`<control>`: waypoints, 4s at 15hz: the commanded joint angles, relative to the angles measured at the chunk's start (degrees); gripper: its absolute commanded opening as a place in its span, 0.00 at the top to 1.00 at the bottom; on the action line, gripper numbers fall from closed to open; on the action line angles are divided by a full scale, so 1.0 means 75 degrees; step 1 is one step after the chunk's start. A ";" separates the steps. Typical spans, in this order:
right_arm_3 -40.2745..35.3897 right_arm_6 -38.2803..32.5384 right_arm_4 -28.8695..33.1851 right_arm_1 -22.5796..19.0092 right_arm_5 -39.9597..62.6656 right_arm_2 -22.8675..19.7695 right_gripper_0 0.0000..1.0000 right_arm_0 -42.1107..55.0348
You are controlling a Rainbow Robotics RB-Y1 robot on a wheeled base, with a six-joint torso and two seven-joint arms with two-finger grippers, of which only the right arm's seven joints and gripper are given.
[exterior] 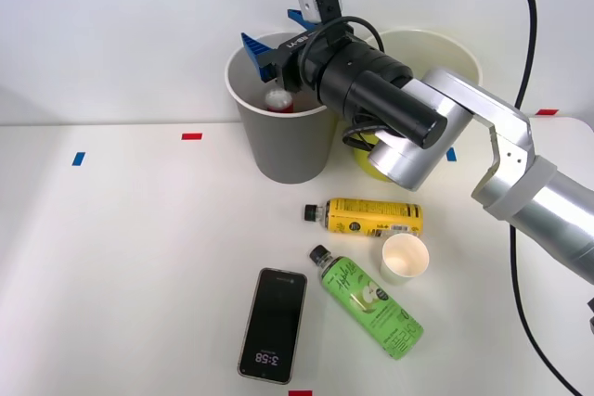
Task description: Put cans in the gray bin, plastic bottles in the light green bin
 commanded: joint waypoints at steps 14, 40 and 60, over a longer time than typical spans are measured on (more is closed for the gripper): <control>-0.6287 -0.0477 -0.0225 -0.2225 -0.2907 -0.4882 0.00 0.8923; -0.2303 -0.0067 -0.0014 0.3083 -0.5731 -0.5234 0.00 1.1478; -0.1037 0.3953 0.0373 0.2146 -0.7149 -0.3922 0.00 1.2087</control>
